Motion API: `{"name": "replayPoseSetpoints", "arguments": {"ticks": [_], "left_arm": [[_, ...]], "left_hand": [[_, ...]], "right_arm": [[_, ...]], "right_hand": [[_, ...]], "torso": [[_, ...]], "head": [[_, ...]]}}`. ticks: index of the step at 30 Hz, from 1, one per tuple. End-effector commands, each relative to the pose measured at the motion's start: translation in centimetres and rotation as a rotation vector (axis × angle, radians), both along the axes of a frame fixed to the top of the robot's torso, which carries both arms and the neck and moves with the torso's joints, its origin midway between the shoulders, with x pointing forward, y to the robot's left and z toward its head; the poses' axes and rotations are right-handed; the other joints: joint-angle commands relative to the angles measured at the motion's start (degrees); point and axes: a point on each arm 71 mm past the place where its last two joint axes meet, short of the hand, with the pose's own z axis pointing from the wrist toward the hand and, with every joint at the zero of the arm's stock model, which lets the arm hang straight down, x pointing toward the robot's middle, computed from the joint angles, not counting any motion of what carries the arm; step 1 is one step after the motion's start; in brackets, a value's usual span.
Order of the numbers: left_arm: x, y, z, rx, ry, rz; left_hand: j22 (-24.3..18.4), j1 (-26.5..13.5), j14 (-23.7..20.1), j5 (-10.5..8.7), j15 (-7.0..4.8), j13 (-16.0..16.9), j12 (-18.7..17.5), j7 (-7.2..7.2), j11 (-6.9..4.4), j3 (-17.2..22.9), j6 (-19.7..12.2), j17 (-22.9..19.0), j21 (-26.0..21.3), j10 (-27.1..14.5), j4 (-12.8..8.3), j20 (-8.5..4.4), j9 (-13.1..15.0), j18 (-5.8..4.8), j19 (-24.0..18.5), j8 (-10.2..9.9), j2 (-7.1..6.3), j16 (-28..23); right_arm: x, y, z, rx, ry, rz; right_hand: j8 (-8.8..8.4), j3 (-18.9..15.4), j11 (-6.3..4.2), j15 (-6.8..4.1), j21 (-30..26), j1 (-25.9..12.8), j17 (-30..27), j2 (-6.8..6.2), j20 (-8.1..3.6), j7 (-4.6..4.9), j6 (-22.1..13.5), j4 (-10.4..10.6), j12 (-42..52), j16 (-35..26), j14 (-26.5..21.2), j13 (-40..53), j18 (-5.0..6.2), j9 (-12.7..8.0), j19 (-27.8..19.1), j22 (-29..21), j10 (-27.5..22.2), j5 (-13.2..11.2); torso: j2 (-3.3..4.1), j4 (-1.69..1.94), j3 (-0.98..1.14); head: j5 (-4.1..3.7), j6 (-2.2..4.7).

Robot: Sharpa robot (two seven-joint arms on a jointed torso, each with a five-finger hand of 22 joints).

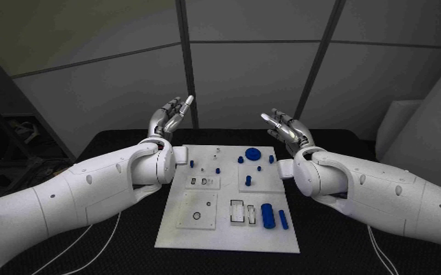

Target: Assemble the parts on the task board

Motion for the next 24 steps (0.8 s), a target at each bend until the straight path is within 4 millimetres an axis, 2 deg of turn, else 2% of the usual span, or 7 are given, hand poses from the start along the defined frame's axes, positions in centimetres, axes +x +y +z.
{"name": "replayPoseSetpoints", "arguments": {"ticks": [1, 5, 10, 11, 14, 16, 24], "left_arm": [[0.5, -0.3, 0.6, -0.061, -0.043, -0.063], [0.5, -0.3, 0.6, -0.062, -0.044, -0.064], [0.5, -0.3, 0.6, -0.062, -0.044, -0.064], [0.7, 1.1, 0.5, -0.085, -0.034, -0.09], [0.5, 1.3, 0.6, -0.089, -0.049, -0.112], [0.4, 1.4, 0.8, -0.087, -0.059, -0.125], [-0.4, 2.2, 1.1, -0.068, -0.062, -0.144]], "left_hand": [[0.2, 2.8, 0.9, 0.68, 0.3, 0.2, 0.6, 0.79, 0.39, -0.4, 1.1, 0.1, 0.4, 1.1, 0.9, 0.76, 0.2, -1.05, 0.4, 0.4, 0.24, 0.4], [0.2, 3.2, 1.2, 0.69, 0.5, 0.2, 0.9, 1.11, 0.7, -0.8, 1.5, 0.2, 0.6, 1.5, 0.7, 0.73, 0.2, -1.06, 0.5, 0.5, 0.6, 0.5], [0.6, 4.6, 3.6, 0.71, 1.59, 0.5, 2.6, 2.39, 2.02, -2.0, 4.4, 0.4, 1.4, 4.5, -0.1, 1.07, 0.6, -1.13, 1.6, 1.0, 1.87, 0.8], [0.9, 5.1, 5.4, 0.76, 2.15, 0.7, 3.6, 3.23, 2.82, -2.3, 7.9, 0.6, 1.9, 6.8, -0.4, 1.4, 1.1, -1.23, 2.4, 1.7, 2.33, 1.1], [2.2, 6.6, 15.6, 1.41, 3.48, 1.4, 7.2, 5.12, 4.58, -2.8, 19.9, 1.6, 4.7, 15.5, -1.8, 2.48, 3.2, -1.34, 7.8, 4.4, 3.62, 3.2], [4.3, 7.4, 24.2, 1.58, 4.03, 1.5, 8.6, 5.7, 5.22, -3.3, 25.7, 2.4, 9.0, 19.0, -2.8, 3.1, 4.4, -1.25, 16.5, 5.9, 4.23, 5.3], [7.0, 9.4, 40.3, 1.81, 3.71, 1.1, 9.8, 5.81, 5.25, -5.1, 32.3, 3.2, 16.8, 26.4, -5.7, 2.91, 5.4, -1.07, 31.5, 7.1, 5.06, 9.4]], "right_arm": [[0.4, 1.2, 0.0, -0.021, 0.036, 0.203], [1.0, 1.4, 0.0, -0.035, 0.049, 0.253], [1.2, 1.4, 0.0, -0.042, 0.054, 0.273], [1.7, -1.1, 0.9, -0.322, -0.174, 0.192], [1.9, -1.5, 1.1, -0.379, -0.219, 0.175], [2.0, -1.6, 1.1, -0.417, -0.244, 0.171], [2.3, -1.4, 1.7, -0.552, -0.319, 0.201]], "right_hand": [[1.14, 1.6, 2.17, 1.43, 1.7, 5.4, 0.7, -0.25, 0.7, 5.48, 5.0, -2.0, 1.0, 1.2, 5.3, 0.6, 2.31, 0.6, 3.8, 0.9, 4.4, 0.5], [3.04, 2.3, 3.26, 2.35, 4.4, 8.8, 1.5, -1.06, 0.97, 6.4, 13.7, -4.1, 2.5, 3.0, 14.5, 1.4, 3.92, 1.6, 10.4, 2.2, 13.3, 0.5], [5.89, 3.1, 3.89, 2.9, 9.6, 12.6, 2.6, -2.05, 1.01, 6.83, 26.3, -6.7, 5.1, 6.1, 29.2, 2.4, 3.99, 2.8, 22.8, 4.7, 27.7, 0.7], [6.33, 3.3, 3.9, 2.87, 10.7, 13.2, 2.8, -2.21, 0.93, 6.79, 28.5, -7.1, 5.6, 6.8, 32.7, 2.6, 4.06, 3.0, 24.9, 5.1, 30.9, 0.7], [6.95, 3.8, 3.29, 2.3, 12.9, 14.8, 3.0, -2.62, 0.68, 6.49, 33.6, -8.3, 6.4, 7.9, 39.1, 2.7, 4.4, 3.1, 28.8, 5.8, 38.5, 0.7], [7.37, 4.1, 2.77, 1.77, 13.8, 15.5, 3.0, -2.79, 0.47, 6.1, 36.6, -8.8, 6.5, 8.3, 41.4, 2.7, 4.72, 3.2, 30.3, 6.0, 40.7, 0.7], [6.86, 5.4, 1.22, -0.07, 16.4, 16.5, 3.1, -3.34, -0.93, 4.67, 40.6, -10.3, 5.5, 8.3, 47.4, 2.5, 5.15, 2.7, 34.2, 6.6, 46.0, 0.8]], "torso": [[0.0, 0.0, -0.02], [0.0, 0.0, -0.02], [0.0, 0.0, -0.02], [0.21, 0.16, 0.1], [0.21, 0.14, 0.07], [0.18, 0.15, 0.01], [0.6, 0.0, 0.06]], "head": [[0.01, 0.0], [0.01, 0.0], [0.01, 0.0], [-0.29, -0.56], [-0.25, -0.72], [-0.25, -0.76], [-0.19, -0.97]]}}
